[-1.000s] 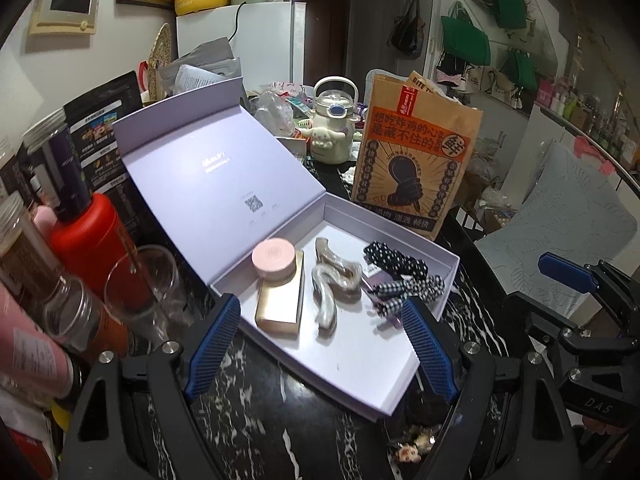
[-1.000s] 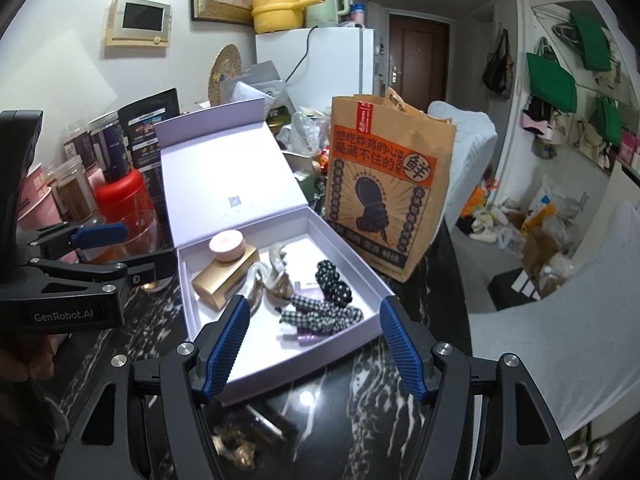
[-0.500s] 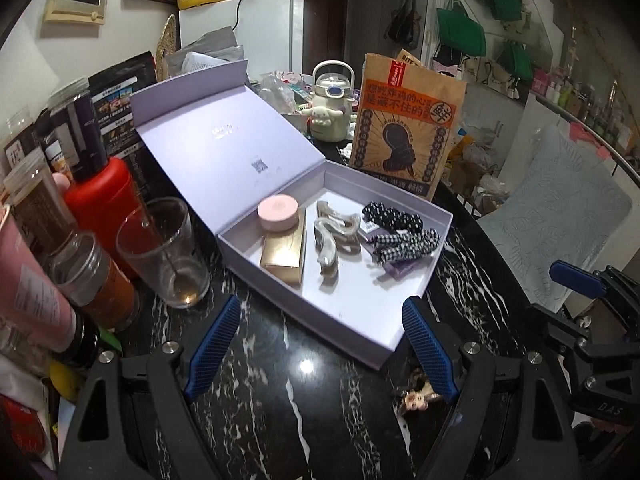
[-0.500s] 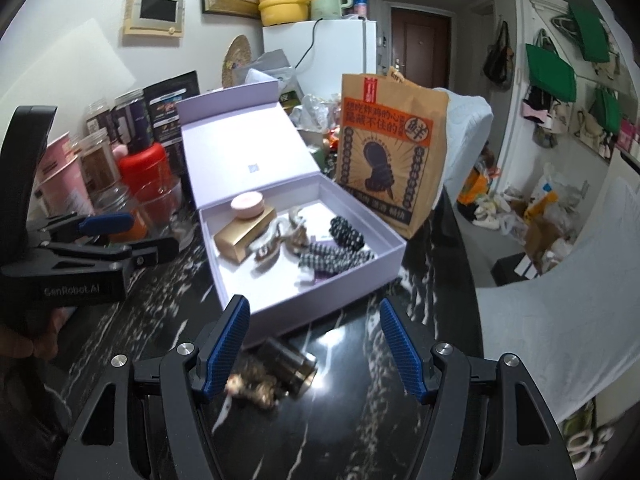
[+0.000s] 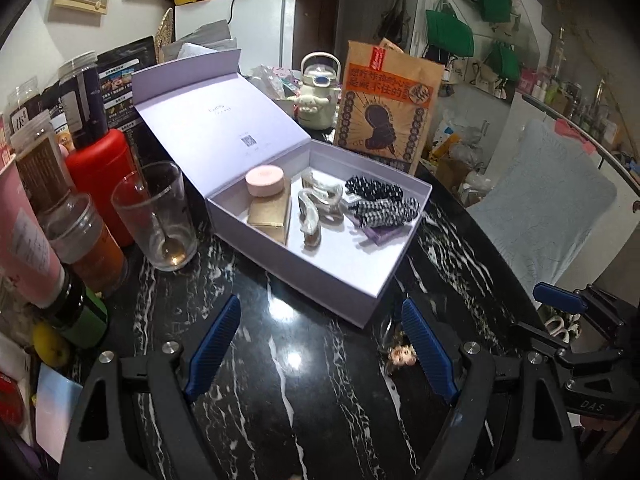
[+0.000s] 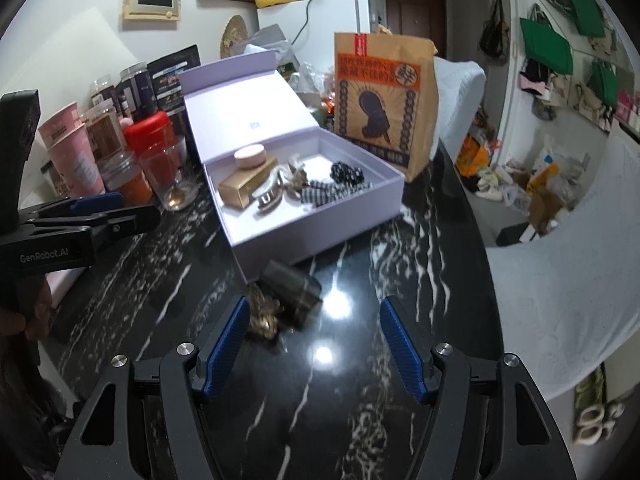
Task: Organize rigid objects
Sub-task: 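Withdraw both tools from the lavender box back over the table, then move the left tool to the clear star-shaped hair clip and grasp it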
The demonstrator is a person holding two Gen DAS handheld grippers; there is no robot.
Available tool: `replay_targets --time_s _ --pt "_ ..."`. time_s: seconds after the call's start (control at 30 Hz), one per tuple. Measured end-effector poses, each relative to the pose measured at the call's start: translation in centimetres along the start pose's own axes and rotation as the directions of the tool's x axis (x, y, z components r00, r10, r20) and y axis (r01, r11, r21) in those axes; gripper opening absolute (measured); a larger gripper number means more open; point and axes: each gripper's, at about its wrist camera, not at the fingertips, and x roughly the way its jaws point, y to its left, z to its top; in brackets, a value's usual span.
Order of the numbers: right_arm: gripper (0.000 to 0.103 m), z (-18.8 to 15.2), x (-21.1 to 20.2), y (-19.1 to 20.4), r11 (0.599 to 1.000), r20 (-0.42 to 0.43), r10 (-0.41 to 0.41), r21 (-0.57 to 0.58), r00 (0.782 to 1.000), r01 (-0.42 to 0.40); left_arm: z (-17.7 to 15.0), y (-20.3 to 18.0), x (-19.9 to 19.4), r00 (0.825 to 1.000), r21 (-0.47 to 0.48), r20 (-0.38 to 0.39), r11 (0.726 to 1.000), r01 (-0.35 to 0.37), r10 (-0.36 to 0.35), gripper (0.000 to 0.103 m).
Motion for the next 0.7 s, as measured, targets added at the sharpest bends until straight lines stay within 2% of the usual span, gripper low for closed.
replay_targets --time_s 0.13,0.3,0.43,0.53,0.7 --pt "0.068 -1.3 0.2 -0.3 1.000 -0.014 0.007 0.012 1.000 -0.007 -0.8 -1.0 0.5 1.000 0.015 -0.020 1.000 0.011 -0.011 0.083" --pt "0.068 -2.7 0.7 -0.8 0.998 -0.046 0.055 0.038 0.997 -0.053 -1.9 -2.4 1.4 0.998 0.028 -0.047 0.998 0.052 -0.050 0.083" --pt "0.069 -3.8 1.2 -1.3 0.998 -0.067 0.045 0.039 0.997 -0.043 -2.8 -3.5 2.5 0.994 0.026 -0.080 0.996 0.082 -0.080 0.083" --pt "0.070 -4.4 1.4 -1.7 0.997 -0.072 0.070 0.043 0.995 -0.067 -3.4 -3.9 3.4 0.987 0.006 -0.106 0.993 0.120 -0.119 0.083" --pt "0.072 -4.9 1.7 -2.3 0.997 -0.075 0.067 0.042 0.995 -0.063 -3.7 -4.9 5.0 0.980 0.002 -0.146 0.991 0.136 -0.134 0.083"
